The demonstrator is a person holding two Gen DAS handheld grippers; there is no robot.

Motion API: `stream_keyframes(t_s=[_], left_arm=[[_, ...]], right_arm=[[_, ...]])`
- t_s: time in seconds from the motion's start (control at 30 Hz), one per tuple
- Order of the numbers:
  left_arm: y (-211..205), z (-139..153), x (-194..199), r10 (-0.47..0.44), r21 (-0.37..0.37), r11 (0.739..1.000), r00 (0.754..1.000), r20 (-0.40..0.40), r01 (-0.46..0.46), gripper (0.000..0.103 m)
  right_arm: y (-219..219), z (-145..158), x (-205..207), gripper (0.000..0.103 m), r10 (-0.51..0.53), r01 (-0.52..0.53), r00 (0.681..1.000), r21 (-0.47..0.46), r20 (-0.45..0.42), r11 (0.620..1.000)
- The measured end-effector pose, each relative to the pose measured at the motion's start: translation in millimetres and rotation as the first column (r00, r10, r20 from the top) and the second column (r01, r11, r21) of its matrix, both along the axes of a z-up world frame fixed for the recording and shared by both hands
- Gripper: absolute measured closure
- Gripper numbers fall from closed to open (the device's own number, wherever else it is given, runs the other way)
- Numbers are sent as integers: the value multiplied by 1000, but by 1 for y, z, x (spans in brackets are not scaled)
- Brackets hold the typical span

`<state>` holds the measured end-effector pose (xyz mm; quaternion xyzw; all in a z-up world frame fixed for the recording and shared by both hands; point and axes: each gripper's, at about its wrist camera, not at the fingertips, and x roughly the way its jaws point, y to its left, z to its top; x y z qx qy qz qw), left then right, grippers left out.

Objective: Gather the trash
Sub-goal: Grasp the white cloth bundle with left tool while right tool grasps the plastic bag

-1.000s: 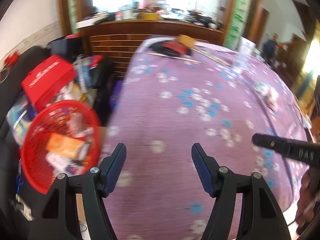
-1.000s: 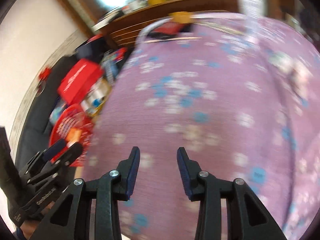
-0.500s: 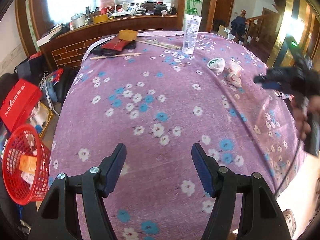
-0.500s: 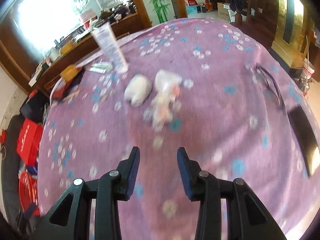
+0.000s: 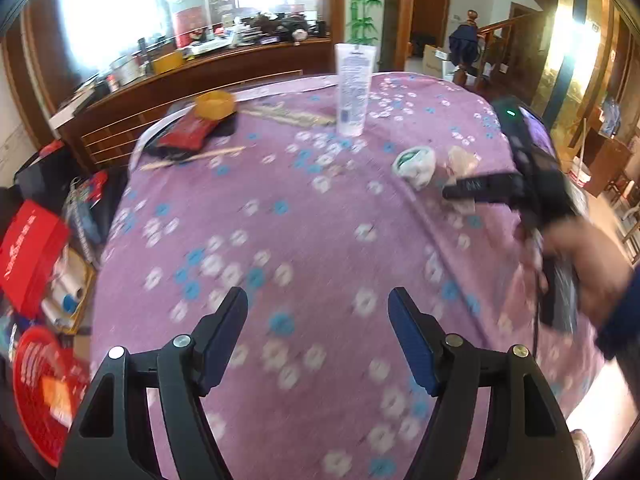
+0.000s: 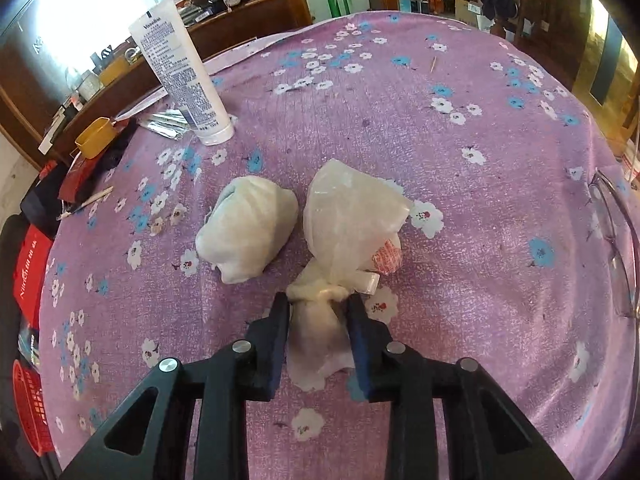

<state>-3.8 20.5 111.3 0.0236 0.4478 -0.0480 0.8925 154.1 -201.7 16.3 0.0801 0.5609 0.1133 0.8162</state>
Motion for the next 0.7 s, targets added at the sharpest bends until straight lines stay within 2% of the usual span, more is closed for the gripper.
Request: stream_keyframes(t_s=[0.3,0.43,0.6,0.63,0.7], left_arm=[[-76,-20,107,-97,-59,994,995,-8,96,26],[-105,-43,161,-96,-76,993,994,-50,92,26],[-130,-69,198,-79,-34,996,994,-72,77,26],[-134,-75,203,-75,-29,997,993,-87,73,28],[-140,-88,212,-74,-13,997,989,-126,73,52]], right_arm=[[-50,53,-75,73,-1,-2,996,36,87,999],[-69,60,-107,73,-11,7,997,44,81,999],[-90,61,-134,73,-28,25,998,47,63,999],[-93,61,-138,73,-35,32,998,52,55,998],[-97,60,-143,73,-43,40,998,51,52,998]])
